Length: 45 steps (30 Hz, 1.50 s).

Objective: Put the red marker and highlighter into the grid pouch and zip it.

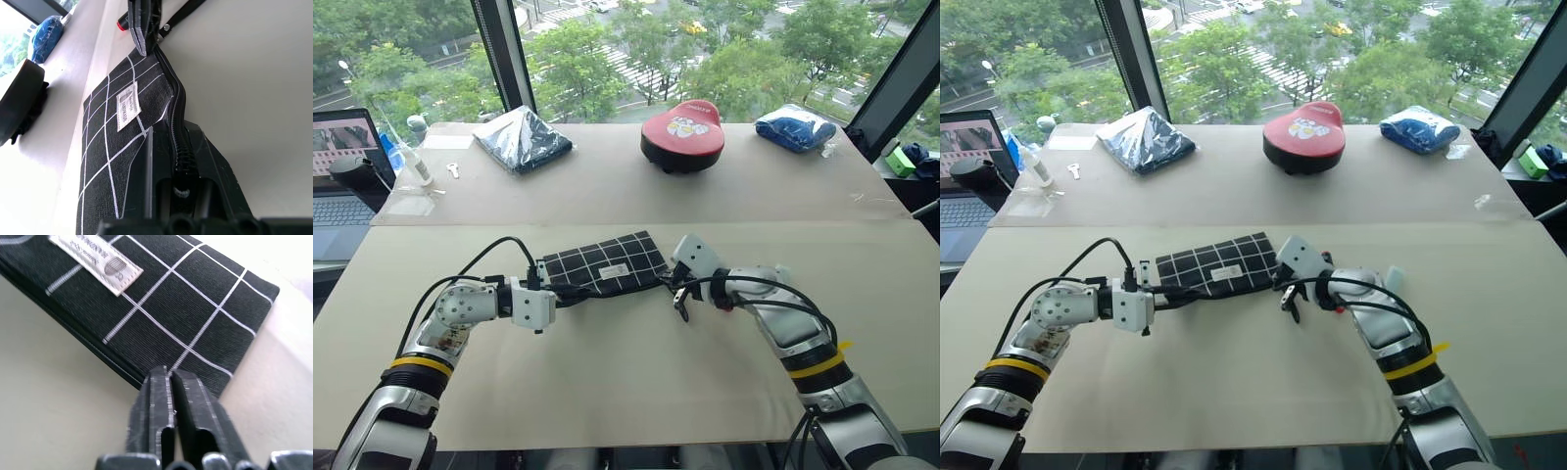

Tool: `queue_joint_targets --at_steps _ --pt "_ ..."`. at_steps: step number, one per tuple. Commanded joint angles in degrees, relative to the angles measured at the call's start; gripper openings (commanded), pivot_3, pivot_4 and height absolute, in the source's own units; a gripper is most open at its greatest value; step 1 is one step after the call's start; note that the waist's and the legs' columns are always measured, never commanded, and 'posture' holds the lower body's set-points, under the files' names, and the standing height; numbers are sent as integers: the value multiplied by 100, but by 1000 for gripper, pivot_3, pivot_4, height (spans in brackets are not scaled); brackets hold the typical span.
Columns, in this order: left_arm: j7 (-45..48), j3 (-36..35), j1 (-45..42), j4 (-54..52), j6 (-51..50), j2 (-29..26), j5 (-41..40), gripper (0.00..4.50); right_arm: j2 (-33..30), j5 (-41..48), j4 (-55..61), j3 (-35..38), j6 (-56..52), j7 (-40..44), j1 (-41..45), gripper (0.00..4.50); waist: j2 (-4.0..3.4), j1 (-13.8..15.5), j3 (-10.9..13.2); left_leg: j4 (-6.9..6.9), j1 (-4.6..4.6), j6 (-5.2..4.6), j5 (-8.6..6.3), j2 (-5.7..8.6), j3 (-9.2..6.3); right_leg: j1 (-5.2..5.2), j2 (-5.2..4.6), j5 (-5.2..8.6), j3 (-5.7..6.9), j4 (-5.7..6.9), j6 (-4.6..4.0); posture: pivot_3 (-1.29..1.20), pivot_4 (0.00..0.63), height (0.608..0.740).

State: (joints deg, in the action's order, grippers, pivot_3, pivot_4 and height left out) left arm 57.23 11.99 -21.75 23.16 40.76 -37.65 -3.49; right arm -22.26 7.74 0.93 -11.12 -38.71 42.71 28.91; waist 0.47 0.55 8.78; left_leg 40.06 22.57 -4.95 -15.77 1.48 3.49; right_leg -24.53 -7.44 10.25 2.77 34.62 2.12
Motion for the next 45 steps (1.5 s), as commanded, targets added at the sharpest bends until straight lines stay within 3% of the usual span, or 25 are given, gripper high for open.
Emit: queue_joint_targets --at_steps 1,4,8,12,17,32,35,42,45 --pt "-259 -239 94 -279 -263 91 -176 0 -13 843 605 856 -771 36 180 2184 0 4 0 1 12 3 2 0 0 -12 0 -1 1 4 -1 0 150 740" --pt "-379 -307 184 -400 -444 181 -211 0 -84 1571 957 1414 -1492 126 263 3179 0 -2 0 7 62 44 27 2 0 -66 -1 -3 -3 28 -4 0 150 740" --pt "-721 -493 308 -782 -1140 466 -470 0 -662 2017 1417 1918 -1810 259 179 3179 0 14 1 2 68 36 23 1 0 -68 0 -3 3 27 -4 0 150 740" --pt "-879 -599 408 -1342 -1882 707 -748 0 -983 1696 1443 1494 -1592 43 -65 3179 2 -2 2 6 69 -13 -6 1 0 -60 -1 -3 5 22 -2 0 150 740" --pt "-874 -637 495 -1820 -2430 816 -950 0 -870 943 1012 748 -757 -385 -107 3179 3 -50 2 2 65 10 8 1 4 -64 4 -3 2 22 -1 0 150 740" --pt "-762 -739 867 -2053 -2458 897 -991 0 -389 328 -325 426 194 -689 571 3179 4 -52 3 4 66 34 24 5 4 -59 5 -2 2 24 -1 0 150 740" --pt "-793 -766 845 -2021 -2449 952 -1003 0 -321 322 -441 439 222 -655 623 2498 4 -64 3 4 66 34 24 5 4 -60 6 -2 1 26 -1 0 150 740" --pt "-826 -823 767 -1919 -2420 1065 -996 0 -347 485 -243 451 237 -361 545 28 4 -59 3 4 67 34 24 5 4 -58 7 -2 2 26 -1 0 150 740" --pt "-842 -829 730 -1871 -2409 1102 -961 0 -330 580 -93 446 221 -227 500 10 4 -64 3 4 66 34 24 5 4 -59 7 -2 2 27 -1 0 150 740"
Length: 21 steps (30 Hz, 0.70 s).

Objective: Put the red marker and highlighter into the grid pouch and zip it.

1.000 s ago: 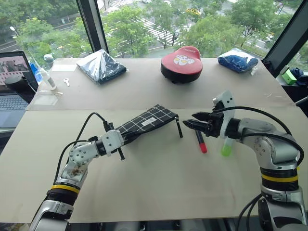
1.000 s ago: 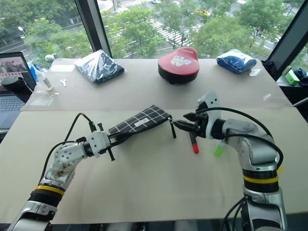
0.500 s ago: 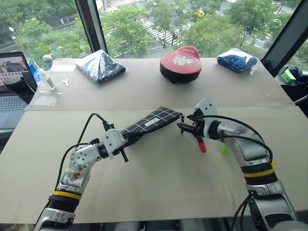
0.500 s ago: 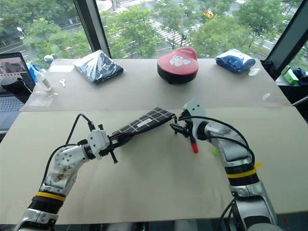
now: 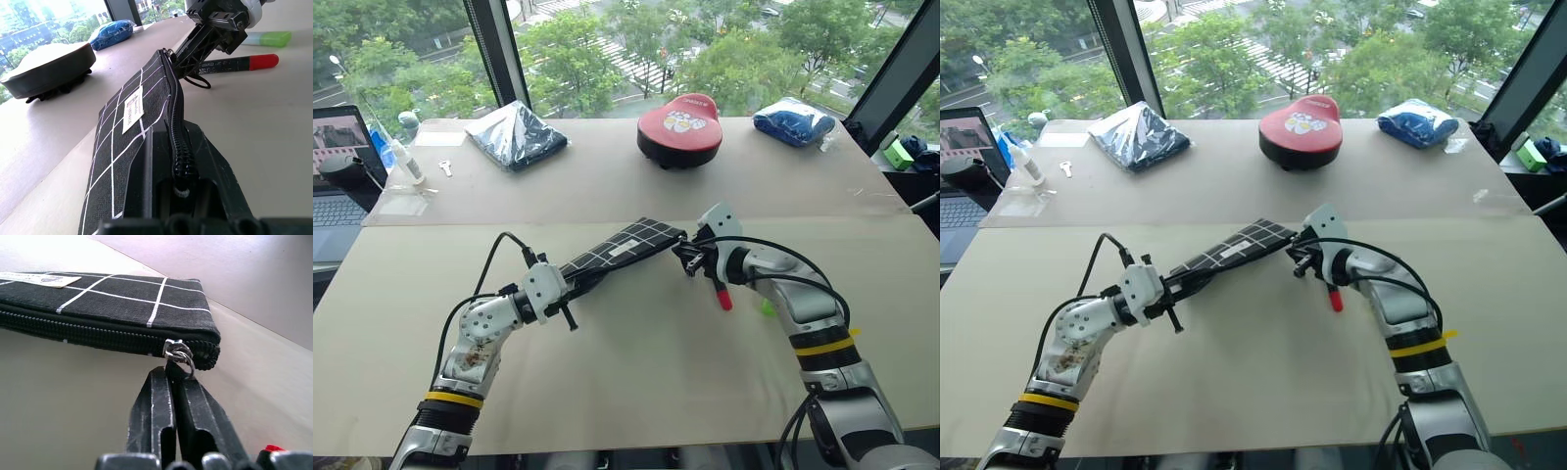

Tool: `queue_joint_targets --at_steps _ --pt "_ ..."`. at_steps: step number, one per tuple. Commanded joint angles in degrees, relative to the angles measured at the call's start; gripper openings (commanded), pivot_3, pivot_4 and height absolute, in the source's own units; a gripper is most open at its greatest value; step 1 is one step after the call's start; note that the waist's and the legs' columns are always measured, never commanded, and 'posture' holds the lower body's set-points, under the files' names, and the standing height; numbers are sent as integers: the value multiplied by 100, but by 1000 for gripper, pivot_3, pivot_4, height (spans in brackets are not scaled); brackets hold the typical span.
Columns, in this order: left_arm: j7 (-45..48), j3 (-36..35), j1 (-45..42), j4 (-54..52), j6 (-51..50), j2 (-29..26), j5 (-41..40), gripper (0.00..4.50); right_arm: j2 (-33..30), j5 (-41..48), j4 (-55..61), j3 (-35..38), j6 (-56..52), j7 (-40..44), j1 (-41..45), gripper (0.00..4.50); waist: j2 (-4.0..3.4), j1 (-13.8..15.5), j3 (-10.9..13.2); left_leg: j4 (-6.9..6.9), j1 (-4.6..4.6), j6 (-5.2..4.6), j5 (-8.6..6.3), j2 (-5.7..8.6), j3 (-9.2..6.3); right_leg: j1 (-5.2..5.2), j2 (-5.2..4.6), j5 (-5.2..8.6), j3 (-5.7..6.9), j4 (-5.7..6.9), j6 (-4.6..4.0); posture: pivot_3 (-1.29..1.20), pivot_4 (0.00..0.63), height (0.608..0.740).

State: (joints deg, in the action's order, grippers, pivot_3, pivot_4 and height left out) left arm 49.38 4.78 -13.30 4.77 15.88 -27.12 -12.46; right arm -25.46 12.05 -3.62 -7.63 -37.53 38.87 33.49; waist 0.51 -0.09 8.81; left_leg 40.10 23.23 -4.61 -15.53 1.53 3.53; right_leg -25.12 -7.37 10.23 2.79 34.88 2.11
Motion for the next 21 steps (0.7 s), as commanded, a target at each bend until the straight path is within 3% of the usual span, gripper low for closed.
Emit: queue_joint_targets --at_steps 1,10,16,21 --pt "-64 -104 -131 -16 93 60 -35 0 -13 181 438 65 104 227 19 10 0 -1 0 0 0 0 0 0 0 0 0 0 0 0 0 0 150 740" --pt "-124 -60 -187 71 170 185 88 0 325 -28 435 -495 9 369 274 10 0 -12 0 0 -1 1 1 0 0 1 0 0 0 0 0 0 150 740" --pt "-122 26 -189 -24 114 301 106 0 647 -252 -48 -812 234 409 906 10 0 -51 0 0 -1 4 2 0 -1 -2 2 0 1 6 0 0 150 740" --pt "-96 30 -186 -57 110 326 97 0 705 -97 32 -924 268 876 1148 10 0 -42 0 0 1 5 3 2 -2 -1 2 0 2 4 0 0 150 740"
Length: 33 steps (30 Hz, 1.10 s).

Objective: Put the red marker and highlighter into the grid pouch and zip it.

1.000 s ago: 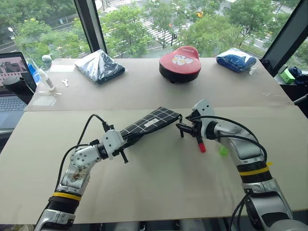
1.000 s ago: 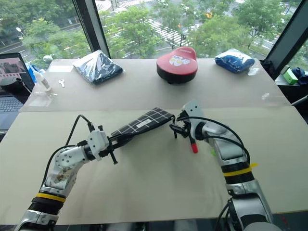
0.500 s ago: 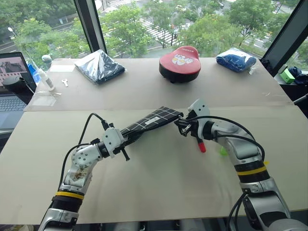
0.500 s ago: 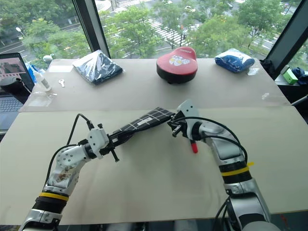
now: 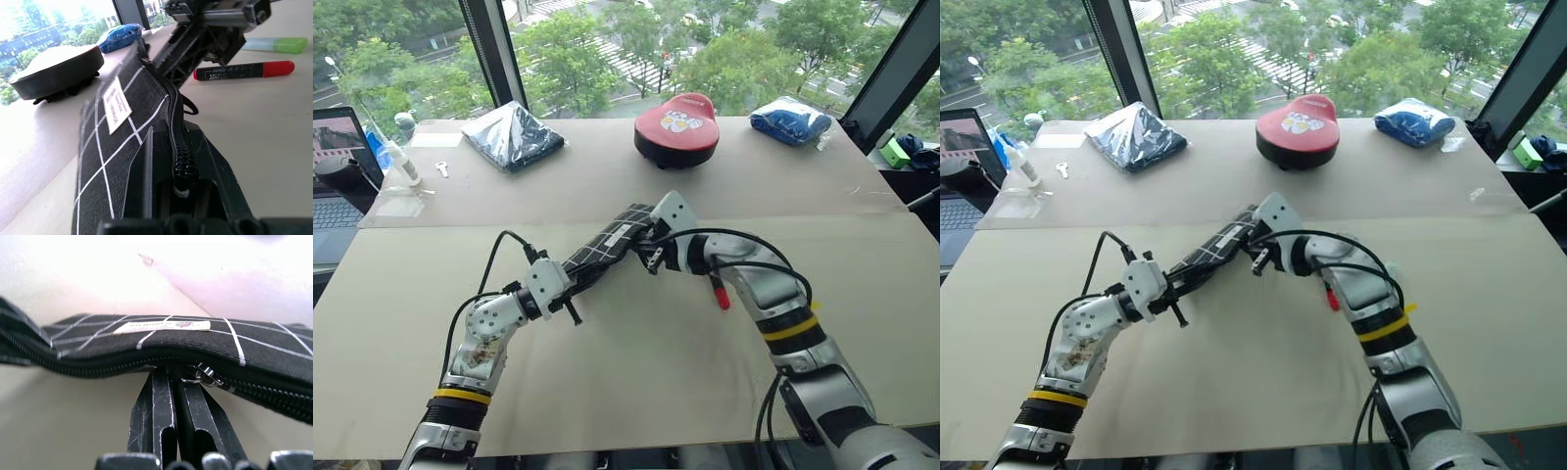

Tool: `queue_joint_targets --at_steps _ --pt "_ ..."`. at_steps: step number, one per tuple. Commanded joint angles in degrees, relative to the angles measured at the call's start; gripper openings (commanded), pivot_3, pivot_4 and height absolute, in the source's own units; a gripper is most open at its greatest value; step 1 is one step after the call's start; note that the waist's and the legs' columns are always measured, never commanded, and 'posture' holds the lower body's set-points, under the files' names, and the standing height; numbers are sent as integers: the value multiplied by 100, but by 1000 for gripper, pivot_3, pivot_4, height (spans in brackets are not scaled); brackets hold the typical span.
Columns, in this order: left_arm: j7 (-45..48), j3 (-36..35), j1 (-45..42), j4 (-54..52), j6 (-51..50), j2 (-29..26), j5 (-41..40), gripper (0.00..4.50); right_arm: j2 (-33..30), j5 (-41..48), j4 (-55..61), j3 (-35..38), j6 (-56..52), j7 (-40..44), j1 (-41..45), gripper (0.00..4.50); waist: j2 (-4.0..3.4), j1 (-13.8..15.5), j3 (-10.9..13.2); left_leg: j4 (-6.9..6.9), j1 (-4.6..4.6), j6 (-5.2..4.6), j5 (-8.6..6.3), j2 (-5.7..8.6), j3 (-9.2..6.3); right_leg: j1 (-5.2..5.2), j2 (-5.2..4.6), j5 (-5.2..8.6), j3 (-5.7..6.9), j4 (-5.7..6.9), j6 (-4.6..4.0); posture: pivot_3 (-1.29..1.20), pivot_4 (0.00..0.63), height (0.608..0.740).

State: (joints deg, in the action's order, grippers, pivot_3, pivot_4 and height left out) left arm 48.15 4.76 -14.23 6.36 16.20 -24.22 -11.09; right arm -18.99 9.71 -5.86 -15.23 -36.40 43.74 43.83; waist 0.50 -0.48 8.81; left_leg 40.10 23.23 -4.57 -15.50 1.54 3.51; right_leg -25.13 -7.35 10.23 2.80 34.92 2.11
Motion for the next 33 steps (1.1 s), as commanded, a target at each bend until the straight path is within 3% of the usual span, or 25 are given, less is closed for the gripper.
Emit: queue_joint_targets --at_steps 1,4,7,11,22,28,31,33 --pt "32 37 -87 -230 77 37 -43 0 4 174 421 -298 172 608 61 10 0 -6 0 0 0 0 0 0 0 0 0 0 0 1 0 0 150 740" --pt "59 33 -77 -261 71 26 -59 0 -269 0 713 -841 442 1195 -192 10 0 -11 0 -1 0 0 0 0 0 -1 0 0 0 0 0 0 150 740" --pt "92 22 -65 -286 64 3 -75 0 -394 -398 435 -1090 767 1138 -226 10 0 -19 0 1 0 0 0 0 1 1 0 0 1 -2 0 0 150 740" --pt "123 -8 -46 -334 33 -42 -99 0 -253 -499 57 -852 830 896 -97 10 1 -25 0 0 -4 4 2 1 1 -1 0 0 -1 0 0 0 150 740" --pt "189 -38 -132 -332 -24 -108 -117 0 66 176 675 -596 433 1397 -284 10 0 -18 0 0 -3 6 3 0 -1 -2 0 0 0 3 0 0 150 740" --pt "216 -30 -179 -291 -8 -77 -96 0 34 146 527 -467 479 1314 -351 1900 0 -20 0 0 -3 7 3 0 -2 -2 0 0 0 3 0 0 150 740" --pt "208 -17 -189 -283 9 -56 -84 0 -164 500 941 -128 269 1427 -556 2891 0 10 0 1 -1 6 3 2 -2 0 -1 0 0 2 0 0 150 740" --pt "172 -9 -162 -301 18 -24 -78 0 -381 1140 1427 582 -511 1286 -745 3616 0 18 0 2 0 4 2 2 -2 0 -2 0 0 -1 0 0 150 740"
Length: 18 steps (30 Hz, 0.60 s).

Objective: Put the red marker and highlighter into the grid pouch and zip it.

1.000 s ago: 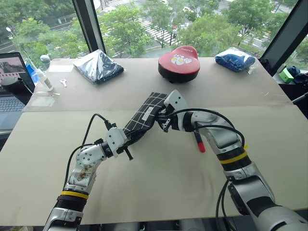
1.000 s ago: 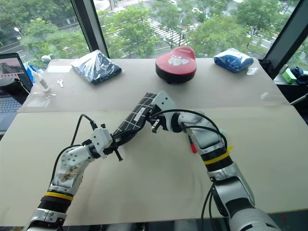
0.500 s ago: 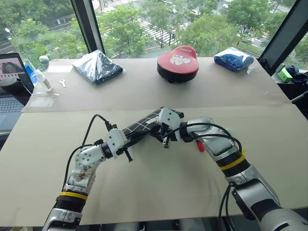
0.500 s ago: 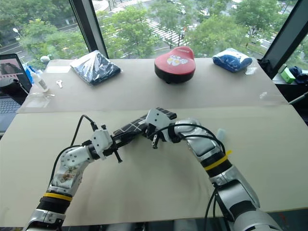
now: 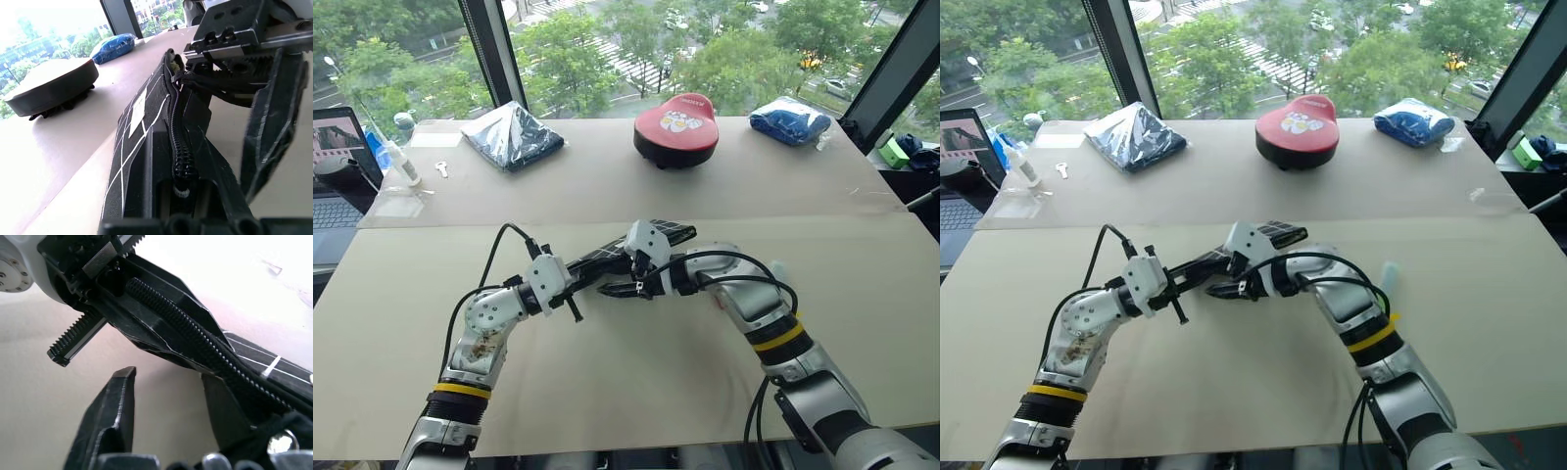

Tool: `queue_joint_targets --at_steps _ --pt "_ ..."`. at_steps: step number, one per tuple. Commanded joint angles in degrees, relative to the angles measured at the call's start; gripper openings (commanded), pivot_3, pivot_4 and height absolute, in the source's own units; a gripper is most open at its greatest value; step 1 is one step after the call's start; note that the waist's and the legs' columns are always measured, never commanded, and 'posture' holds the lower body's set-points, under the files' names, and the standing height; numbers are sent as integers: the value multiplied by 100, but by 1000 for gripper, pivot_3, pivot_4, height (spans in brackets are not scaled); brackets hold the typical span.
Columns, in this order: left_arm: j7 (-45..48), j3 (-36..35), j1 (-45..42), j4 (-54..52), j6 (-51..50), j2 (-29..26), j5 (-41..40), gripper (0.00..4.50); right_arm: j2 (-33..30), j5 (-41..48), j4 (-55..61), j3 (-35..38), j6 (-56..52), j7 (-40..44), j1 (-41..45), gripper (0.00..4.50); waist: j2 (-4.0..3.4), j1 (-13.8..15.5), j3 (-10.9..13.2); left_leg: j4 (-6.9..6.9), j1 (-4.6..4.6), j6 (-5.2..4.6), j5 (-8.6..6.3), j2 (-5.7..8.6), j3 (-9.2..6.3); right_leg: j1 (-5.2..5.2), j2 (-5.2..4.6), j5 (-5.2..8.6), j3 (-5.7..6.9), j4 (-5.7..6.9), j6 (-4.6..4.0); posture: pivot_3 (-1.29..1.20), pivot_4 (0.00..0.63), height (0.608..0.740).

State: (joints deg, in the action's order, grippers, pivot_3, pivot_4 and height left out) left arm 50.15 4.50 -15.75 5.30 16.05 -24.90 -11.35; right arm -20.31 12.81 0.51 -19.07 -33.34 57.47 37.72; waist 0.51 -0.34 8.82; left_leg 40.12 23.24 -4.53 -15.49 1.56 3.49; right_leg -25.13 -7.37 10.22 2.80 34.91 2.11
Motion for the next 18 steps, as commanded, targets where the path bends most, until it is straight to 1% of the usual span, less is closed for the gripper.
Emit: queue_joint_targets --at_steps 1,3,4,7,9,10,14,16,18 --pt "-48 23 14 -216 35 60 -46 0 -396 1218 1106 1333 -1169 -62 -251 3616 0 22 0 0 1 0 0 1 0 0 -1 0 0 0 0 0 150 740" --pt "-91 18 65 -256 33 87 -40 0 -724 1783 1720 2005 -1631 -94 -512 3616 1 67 0 0 4 0 0 0 -2 -1 -4 0 2 -1 0 0 150 740" --pt "-115 15 99 -281 30 98 -37 0 -882 1907 1958 2235 -1716 -163 -652 3616 1 84 0 0 5 -1 -1 -1 -1 -2 -5 0 2 -2 0 0 150 740" --pt "-164 14 176 -304 51 111 -23 0 -1414 2142 2617 3177 -2021 -531 -1287 3616 1 103 0 -3 2 -6 -7 -5 -2 -1 -7 0 1 -9 0 0 150 740" --pt "-202 20 205 -308 62 129 -13 0 -1691 2145 2865 3628 -2150 -755 -1796 3616 1 128 0 -4 0 -14 -15 -8 -2 0 -7 0 1 -30 0 0 150 740" --pt "-208 26 211 -303 70 138 -13 0 -1804 1946 2875 3775 -2080 -940 -2116 3616 1 125 0 -6 0 -38 -29 -10 -3 2 -8 0 2 -38 0 0 150 740" --pt "-222 84 213 -260 94 207 -14 0 -2156 1290 2843 4205 -1854 -1578 -3197 3616 1 132 0 -2 -3 -40 -30 -10 -1 6 -10 -1 -2 -37 -1 0 150 740" --pt "-191 122 182 -202 113 241 -22 0 -2216 1027 2708 4361 -1893 -1956 -3389 3616 1 130 0 -1 -3 -40 -29 -9 1 5 -10 -1 -4 -36 -1 0 150 740" --pt "-129 159 85 -71 144 288 -39 0 -2224 705 2458 4426 -2052 -2483 -3378 3616 2 112 0 2 -8 -41 -30 -9 4 7 -8 -3 -9 -34 -4 0 150 740"
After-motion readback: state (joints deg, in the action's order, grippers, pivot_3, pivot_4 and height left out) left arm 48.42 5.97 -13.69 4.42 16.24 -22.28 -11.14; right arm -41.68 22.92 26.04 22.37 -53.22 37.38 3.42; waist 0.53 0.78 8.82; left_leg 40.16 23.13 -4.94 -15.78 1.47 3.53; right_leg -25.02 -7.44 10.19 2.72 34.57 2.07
